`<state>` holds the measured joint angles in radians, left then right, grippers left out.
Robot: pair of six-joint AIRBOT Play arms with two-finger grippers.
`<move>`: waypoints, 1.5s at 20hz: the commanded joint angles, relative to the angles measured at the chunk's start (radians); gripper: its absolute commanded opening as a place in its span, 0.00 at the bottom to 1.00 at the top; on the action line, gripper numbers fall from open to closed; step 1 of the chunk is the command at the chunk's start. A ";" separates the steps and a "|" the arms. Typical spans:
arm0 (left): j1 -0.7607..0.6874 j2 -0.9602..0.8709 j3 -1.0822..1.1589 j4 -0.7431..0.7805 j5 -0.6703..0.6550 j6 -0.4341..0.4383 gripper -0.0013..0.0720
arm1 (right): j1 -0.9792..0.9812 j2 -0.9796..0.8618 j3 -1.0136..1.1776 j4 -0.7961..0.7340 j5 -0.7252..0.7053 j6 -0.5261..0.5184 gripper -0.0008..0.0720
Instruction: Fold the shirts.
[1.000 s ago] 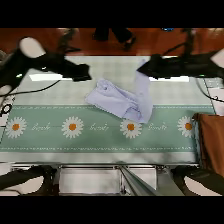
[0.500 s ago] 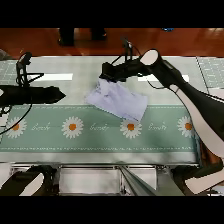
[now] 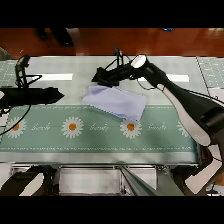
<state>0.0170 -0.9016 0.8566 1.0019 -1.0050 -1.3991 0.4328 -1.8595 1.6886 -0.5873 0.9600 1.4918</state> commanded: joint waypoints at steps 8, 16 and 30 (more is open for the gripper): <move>0.161 0.089 0.153 -0.019 -0.104 0.000 0.04 | -0.504 0.629 -0.257 -0.816 0.439 0.078 0.58; -0.021 0.085 -0.093 -0.093 0.004 -0.001 0.04 | -0.543 0.801 -1.004 -0.408 -0.099 0.071 0.59; -0.055 0.071 -0.150 -0.105 0.071 -0.001 0.04 | -0.318 0.277 -0.858 0.270 -0.100 -0.373 0.54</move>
<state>-0.0372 -0.8303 0.7082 0.8978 -0.9546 -1.3998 0.0692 -1.5093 0.7521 -0.3721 0.8181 1.1698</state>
